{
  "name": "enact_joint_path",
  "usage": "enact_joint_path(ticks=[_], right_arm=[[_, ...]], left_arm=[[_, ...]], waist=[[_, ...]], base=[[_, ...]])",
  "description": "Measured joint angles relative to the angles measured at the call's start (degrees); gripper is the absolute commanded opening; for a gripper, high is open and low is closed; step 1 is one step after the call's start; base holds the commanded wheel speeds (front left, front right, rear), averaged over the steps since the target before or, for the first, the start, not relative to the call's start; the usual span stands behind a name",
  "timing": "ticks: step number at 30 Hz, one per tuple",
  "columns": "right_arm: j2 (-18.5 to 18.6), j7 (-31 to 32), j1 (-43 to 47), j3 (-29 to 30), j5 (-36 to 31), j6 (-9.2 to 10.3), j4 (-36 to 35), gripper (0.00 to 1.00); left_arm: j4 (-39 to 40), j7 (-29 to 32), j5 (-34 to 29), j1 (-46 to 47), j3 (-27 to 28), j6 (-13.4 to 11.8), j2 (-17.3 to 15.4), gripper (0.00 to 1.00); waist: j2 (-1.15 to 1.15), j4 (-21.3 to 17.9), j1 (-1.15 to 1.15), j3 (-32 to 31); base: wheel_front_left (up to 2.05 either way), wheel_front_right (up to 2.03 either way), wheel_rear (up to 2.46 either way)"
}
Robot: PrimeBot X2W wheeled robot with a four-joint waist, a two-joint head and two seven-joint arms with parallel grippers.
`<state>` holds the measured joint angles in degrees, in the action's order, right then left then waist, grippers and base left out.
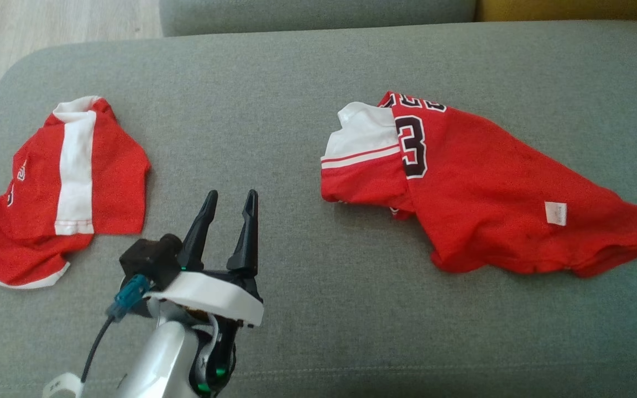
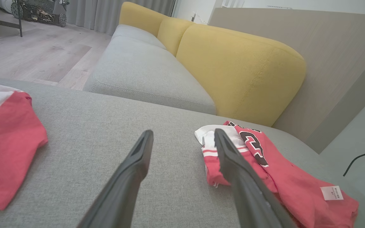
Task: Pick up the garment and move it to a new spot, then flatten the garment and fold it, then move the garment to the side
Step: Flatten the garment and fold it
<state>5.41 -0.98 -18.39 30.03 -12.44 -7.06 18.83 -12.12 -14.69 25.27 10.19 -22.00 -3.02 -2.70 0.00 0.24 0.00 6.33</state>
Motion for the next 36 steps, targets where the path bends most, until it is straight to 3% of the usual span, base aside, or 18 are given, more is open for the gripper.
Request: enact_joint_path(ticks=[7, 13, 18, 23, 36], right_arm=[[-1.9, -4.3, 1.4, -7.8, 4.1, 0.00, -4.7, 1.00], [-2.7, -5.9, 9.8, -13.6, 9.6, 0.00, -8.8, 1.00], [-2.9, -6.1, 14.5, -18.3, 11.9, 0.00, -8.1, 1.00], [-2.9, -4.9, 14.1, -18.9, 10.6, 0.00, -6.1, 1.00], [-2.8, -2.0, 5.2, -16.3, 7.7, 0.00, 7.4, 1.00]], left_arm=[[-0.3, 0.0, 0.0, 0.0, 0.5, 0.0, 0.0, 1.00], [-0.2, 0.0, 0.0, -0.5, 0.4, 0.0, 0.0, 1.00], [0.0, 0.0, 0.0, -0.8, 0.3, 0.0, 0.0, 1.00], [0.4, 0.0, 0.0, -0.8, 0.0, 0.0, 0.0, 1.00], [0.1, 0.0, -1.1, 0.9, -0.8, 0.5, 0.0, 1.00]], waist=[[0.00, -0.1, 0.00, -1.4], [0.00, -0.1, 0.00, -2.6], [0.00, -0.3, 0.00, -2.3], [0.00, 0.0, 0.00, -0.8], [0.00, 2.6, 0.00, 3.9]], base=[[0.00, 0.00, 0.00], [0.00, 0.00, 0.00], [0.00, 0.00, 0.00], [0.00, 0.00, 0.00], [0.00, 0.00, 0.00]])
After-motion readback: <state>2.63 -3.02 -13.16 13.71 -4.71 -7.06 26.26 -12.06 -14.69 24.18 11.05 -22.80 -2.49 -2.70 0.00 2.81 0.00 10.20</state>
